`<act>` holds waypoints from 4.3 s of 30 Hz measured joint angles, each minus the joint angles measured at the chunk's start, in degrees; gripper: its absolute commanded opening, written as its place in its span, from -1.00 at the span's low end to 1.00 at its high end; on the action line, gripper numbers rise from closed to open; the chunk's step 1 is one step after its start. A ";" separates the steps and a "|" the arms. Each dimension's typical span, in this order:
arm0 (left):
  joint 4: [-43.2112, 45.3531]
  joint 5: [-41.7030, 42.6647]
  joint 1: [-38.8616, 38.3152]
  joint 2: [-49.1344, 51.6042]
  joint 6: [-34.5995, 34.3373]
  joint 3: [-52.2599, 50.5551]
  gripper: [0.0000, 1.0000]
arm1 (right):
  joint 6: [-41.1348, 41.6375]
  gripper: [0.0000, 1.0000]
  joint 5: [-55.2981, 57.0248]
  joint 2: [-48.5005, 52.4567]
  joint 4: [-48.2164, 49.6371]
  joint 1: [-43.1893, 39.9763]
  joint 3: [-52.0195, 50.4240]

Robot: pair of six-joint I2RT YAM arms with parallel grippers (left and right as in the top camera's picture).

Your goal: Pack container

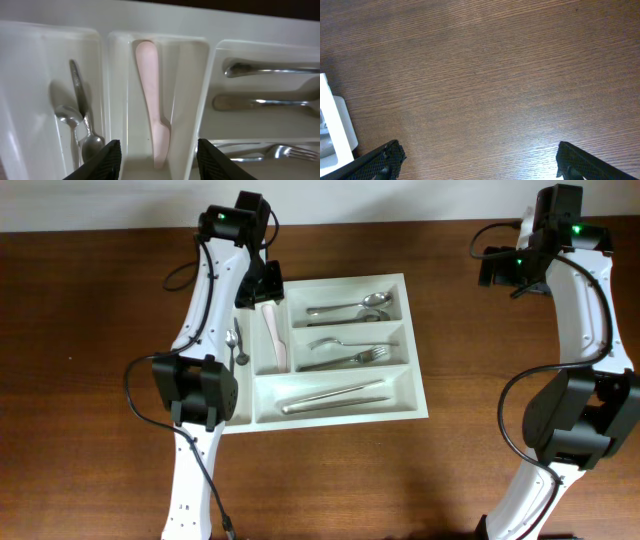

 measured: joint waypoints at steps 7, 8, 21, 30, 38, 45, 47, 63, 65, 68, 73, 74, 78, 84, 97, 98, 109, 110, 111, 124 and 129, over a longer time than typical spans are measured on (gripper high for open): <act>1.09 -2.12 0.76 -2.58 0.04 -0.02 0.34 | -0.02 0.97 0.00 0.00 0.00 0.02 0.00; 1.22 -3.17 1.20 -3.21 -0.13 -0.02 0.43 | -0.04 0.97 0.00 0.00 0.00 0.00 0.00; 1.53 -17.44 11.96 -13.14 0.33 -0.04 0.98 | -0.02 0.97 0.00 0.00 0.00 0.02 0.00; -1.49 -18.01 18.73 -14.12 0.39 -0.04 0.99 | 0.02 0.97 0.00 0.00 0.00 0.00 0.00; -1.49 -17.81 18.51 -14.12 0.39 -0.04 0.99 | 0.00 0.98 0.00 0.00 0.00 0.02 0.00; -1.66 -17.86 18.51 -14.12 0.39 -0.04 0.99 | -0.02 0.98 0.00 0.00 0.00 0.00 0.00; -2.34 -17.86 18.51 -14.12 0.39 -0.04 0.98 | -0.02 0.97 0.00 0.00 0.00 0.00 0.00; 17.57 -18.95 18.18 -45.79 -4.09 -16.35 0.99 | -0.02 0.98 0.00 0.00 0.00 0.02 0.00; 25.05 -20.00 18.21 -54.29 -4.04 -25.18 0.98 | -0.02 0.97 0.00 0.00 0.00 0.02 0.00; 39.15 -21.31 18.21 -70.66 -3.15 -49.46 0.99 | 0.00 0.97 0.00 0.00 0.09 0.02 0.00; 52.54 -21.64 18.21 -87.19 -2.43 -81.64 0.99 | 0.00 0.97 0.02 0.00 0.00 0.00 0.00; 54.23 -21.59 18.18 -91.10 -2.36 -88.28 0.98 | -0.04 0.98 0.02 0.00 0.02 0.00 0.00; 65.77 -19.74 18.21 -104.91 -0.37 -107.49 0.99 | -0.02 0.98 -0.02 0.00 -0.02 0.00 0.00; 76.85 -14.49 18.18 -121.02 5.44 -126.49 0.99 | -0.02 0.97 0.00 0.00 0.00 0.02 0.00; 79.67 -11.26 14.05 -139.82 15.72 -142.73 0.98 | -0.02 0.97 0.00 0.00 -0.02 0.00 -0.02; 79.67 -11.19 14.05 -140.63 16.24 -143.40 0.98 | -0.04 0.98 0.00 0.00 0.00 0.02 -0.02; 79.60 -8.87 14.08 -145.68 18.05 -150.81 0.99 | 0.00 0.98 0.00 0.00 0.00 0.02 -0.02; 79.65 -8.72 14.14 -146.42 18.21 -151.47 0.98 | -0.02 0.97 0.00 0.00 0.00 0.00 -0.02; 79.71 -8.52 14.23 -147.08 18.23 -151.97 0.98 | -0.04 0.97 0.00 0.00 -0.02 0.02 -0.02; 79.95 -7.15 15.87 -147.69 18.25 -152.34 0.99 | -0.04 0.98 0.00 0.00 0.00 0.02 -0.02; 79.95 -6.99 15.87 -147.69 18.27 -152.34 0.99 | -0.02 0.98 0.00 0.00 0.00 0.00 -0.02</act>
